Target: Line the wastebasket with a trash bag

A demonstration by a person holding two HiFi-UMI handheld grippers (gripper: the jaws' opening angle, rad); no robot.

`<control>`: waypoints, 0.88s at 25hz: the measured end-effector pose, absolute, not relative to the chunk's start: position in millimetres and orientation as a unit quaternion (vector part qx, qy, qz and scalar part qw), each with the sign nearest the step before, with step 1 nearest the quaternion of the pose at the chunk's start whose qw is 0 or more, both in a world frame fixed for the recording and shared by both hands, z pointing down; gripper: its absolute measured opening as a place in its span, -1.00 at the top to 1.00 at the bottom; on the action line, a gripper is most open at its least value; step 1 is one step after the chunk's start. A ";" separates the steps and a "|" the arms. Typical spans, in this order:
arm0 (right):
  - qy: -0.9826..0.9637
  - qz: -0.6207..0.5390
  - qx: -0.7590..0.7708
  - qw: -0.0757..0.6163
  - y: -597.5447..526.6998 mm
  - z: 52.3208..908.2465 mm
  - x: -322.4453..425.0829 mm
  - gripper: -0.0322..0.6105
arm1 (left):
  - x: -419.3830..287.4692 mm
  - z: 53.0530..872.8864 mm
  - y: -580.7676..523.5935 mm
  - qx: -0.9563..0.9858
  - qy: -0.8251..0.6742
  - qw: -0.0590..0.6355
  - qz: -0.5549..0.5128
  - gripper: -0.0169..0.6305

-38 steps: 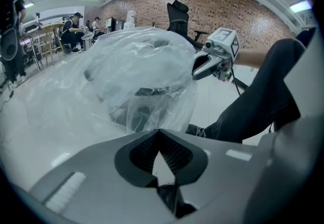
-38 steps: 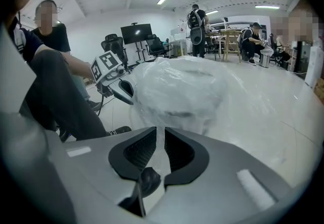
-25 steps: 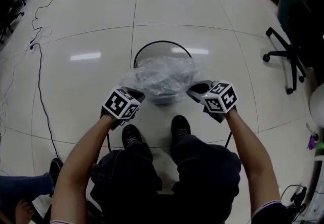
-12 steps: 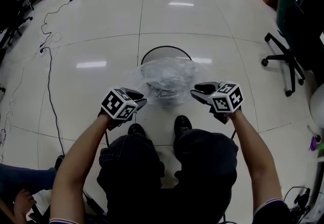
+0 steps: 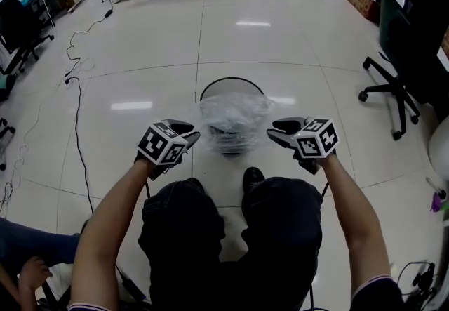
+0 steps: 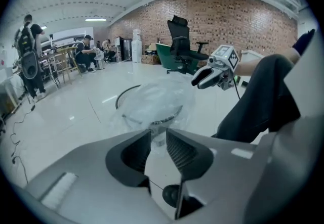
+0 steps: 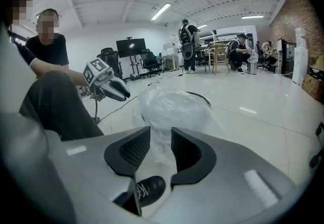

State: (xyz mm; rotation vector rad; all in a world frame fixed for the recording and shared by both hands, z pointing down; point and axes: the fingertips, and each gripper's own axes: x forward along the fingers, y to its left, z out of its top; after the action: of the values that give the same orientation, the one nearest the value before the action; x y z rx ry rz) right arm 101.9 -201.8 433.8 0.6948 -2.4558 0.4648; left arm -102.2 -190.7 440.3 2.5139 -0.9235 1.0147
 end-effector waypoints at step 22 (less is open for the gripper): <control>-0.877 0.164 0.367 0.263 -267.6 425.0 146.6 0.16 | -110.9 428.5 -278.2 0.852 -0.382 0.083 0.349 0.35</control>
State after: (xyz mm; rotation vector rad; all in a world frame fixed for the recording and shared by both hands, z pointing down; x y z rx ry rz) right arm 146.6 -267.6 425.0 0.9930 -2.3712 0.4427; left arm -110.9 -278.2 428.5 2.5419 -1.1415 1.0406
